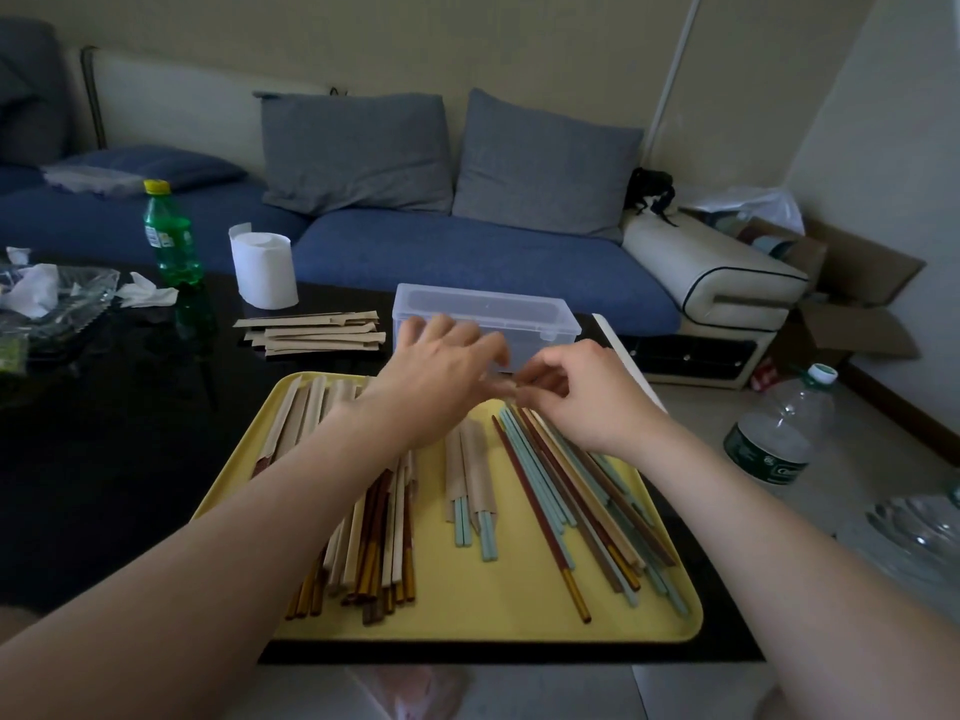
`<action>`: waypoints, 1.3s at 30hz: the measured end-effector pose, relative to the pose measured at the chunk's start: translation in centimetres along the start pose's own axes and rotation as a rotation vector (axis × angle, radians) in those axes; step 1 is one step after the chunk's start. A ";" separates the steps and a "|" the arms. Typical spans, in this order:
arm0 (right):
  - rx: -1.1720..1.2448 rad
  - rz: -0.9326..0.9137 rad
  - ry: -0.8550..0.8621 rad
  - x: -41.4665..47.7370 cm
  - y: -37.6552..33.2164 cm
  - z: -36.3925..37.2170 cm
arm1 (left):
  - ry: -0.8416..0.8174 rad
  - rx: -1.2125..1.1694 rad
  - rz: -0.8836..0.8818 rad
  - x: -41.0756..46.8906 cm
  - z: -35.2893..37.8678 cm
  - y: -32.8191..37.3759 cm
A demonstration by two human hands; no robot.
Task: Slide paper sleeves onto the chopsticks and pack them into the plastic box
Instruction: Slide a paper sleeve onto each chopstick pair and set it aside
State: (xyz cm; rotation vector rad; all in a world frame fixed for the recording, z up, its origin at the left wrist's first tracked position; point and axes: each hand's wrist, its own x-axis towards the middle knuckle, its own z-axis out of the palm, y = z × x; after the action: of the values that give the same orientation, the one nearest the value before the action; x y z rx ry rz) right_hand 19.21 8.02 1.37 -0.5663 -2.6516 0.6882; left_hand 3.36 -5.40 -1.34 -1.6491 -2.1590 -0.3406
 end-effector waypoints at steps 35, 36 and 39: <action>0.582 0.431 0.007 -7.7 -0.5 1.3 | -0.110 -1.474 -0.871 -1.3 -1.0 7.9; 0.494 0.406 0.032 -7.7 0.0 0.9 | -0.109 -1.491 -0.885 -1.5 -0.9 8.0; 0.067 0.371 0.177 -8.2 2.2 -0.9 | -0.144 -1.497 -0.927 -2.1 -0.7 8.2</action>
State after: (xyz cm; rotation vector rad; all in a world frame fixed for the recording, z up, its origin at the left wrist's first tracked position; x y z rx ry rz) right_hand 27.25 6.37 -0.86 -1.0628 -2.3719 0.7840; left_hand 11.83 -5.28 -2.04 -0.8290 -2.7460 -2.6012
